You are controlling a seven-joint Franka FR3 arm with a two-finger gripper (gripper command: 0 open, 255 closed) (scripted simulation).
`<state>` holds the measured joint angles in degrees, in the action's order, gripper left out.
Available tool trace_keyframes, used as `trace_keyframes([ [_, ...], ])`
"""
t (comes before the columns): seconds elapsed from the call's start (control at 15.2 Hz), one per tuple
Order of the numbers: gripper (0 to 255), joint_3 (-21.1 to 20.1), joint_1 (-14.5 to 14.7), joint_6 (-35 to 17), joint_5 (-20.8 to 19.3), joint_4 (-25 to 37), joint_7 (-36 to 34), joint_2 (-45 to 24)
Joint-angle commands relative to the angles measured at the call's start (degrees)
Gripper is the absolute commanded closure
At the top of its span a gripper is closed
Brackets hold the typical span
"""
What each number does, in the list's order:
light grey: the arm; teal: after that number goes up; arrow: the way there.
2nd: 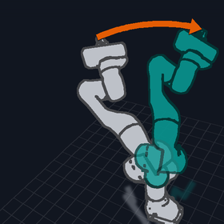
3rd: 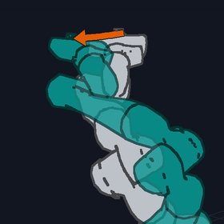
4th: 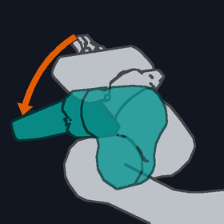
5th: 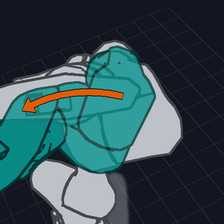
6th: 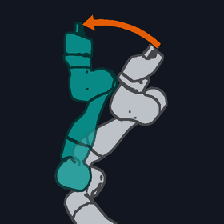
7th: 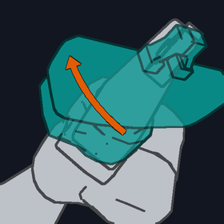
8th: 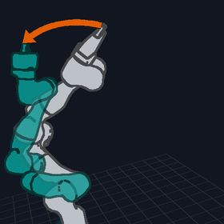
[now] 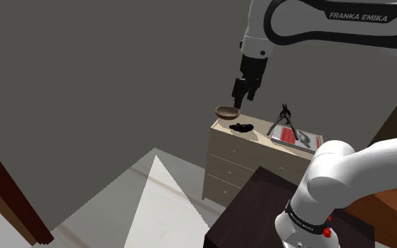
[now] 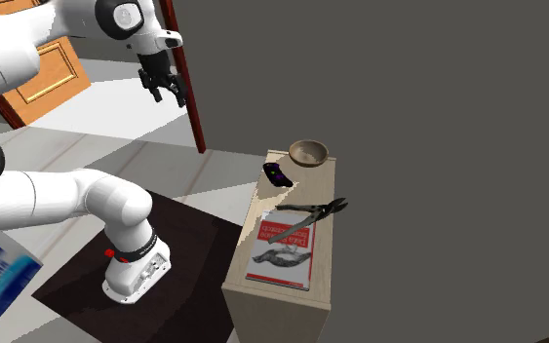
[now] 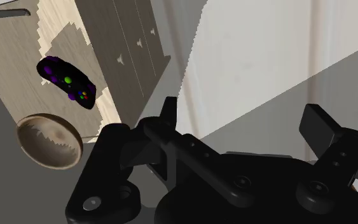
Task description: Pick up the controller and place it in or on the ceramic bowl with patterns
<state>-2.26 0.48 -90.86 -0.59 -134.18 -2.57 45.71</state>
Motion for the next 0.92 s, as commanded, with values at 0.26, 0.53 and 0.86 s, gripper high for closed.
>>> trace_keyframes([
  [0.26,0,4.9,-0.3,-5.7,-3.3,-6.2,7.5,1.7],
  [0.53,0,10.3,-1.0,-11.9,-6.8,-10.9,15.0,1.5],
  [0.86,0,17.6,-1.8,-20.5,-11.1,-14.6,24.4,-1.6],
])
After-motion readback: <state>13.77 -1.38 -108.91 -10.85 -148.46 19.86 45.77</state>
